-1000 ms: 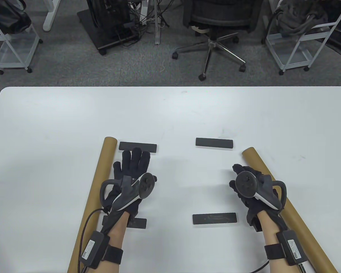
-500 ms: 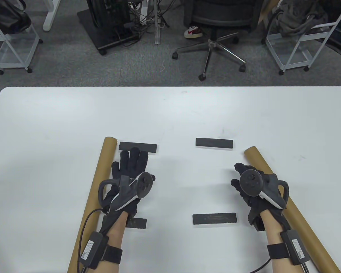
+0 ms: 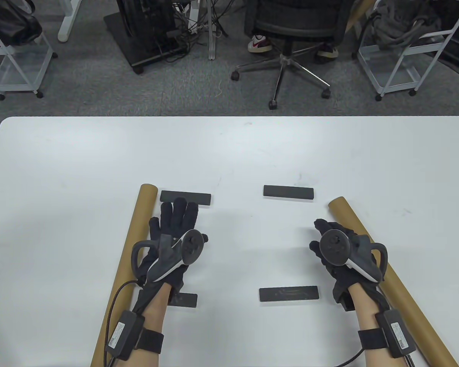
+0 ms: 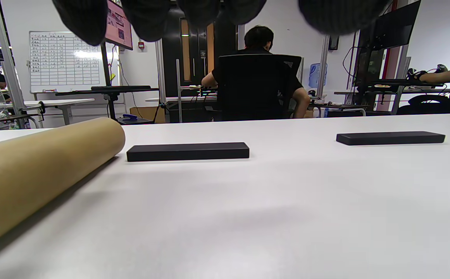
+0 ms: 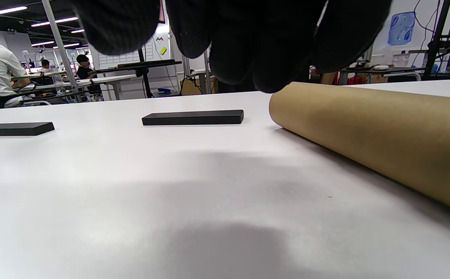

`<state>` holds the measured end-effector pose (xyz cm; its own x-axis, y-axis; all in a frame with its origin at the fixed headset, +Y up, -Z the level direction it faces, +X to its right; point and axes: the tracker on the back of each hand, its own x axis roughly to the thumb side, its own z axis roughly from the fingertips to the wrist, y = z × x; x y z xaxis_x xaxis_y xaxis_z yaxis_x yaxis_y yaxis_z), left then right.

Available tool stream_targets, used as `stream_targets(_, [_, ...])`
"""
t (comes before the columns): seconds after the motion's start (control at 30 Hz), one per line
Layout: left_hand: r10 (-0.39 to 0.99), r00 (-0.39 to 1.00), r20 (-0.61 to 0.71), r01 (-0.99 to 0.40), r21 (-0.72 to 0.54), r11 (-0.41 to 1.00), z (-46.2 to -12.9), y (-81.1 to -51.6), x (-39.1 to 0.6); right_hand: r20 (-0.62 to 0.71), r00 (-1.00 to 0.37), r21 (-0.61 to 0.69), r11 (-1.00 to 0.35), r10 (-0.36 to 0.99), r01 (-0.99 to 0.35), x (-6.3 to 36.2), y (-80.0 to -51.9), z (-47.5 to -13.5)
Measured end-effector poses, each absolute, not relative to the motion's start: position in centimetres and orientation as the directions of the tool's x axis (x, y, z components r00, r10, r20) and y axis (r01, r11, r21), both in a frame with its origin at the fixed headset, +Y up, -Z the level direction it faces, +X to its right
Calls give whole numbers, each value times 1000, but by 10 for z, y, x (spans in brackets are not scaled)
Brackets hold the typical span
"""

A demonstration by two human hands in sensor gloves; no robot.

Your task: Roll up posters and store in mailing tubes

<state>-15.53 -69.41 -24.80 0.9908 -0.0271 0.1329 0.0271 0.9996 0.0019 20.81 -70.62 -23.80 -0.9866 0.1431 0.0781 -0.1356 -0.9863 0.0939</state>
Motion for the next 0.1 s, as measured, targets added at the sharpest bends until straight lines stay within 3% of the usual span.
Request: stream_targets(0.1, [-27, 991, 133, 26, 4, 1000, -248, -694, -155, 77, -986, 99, -985, 151, -143, 208, -706, -238])
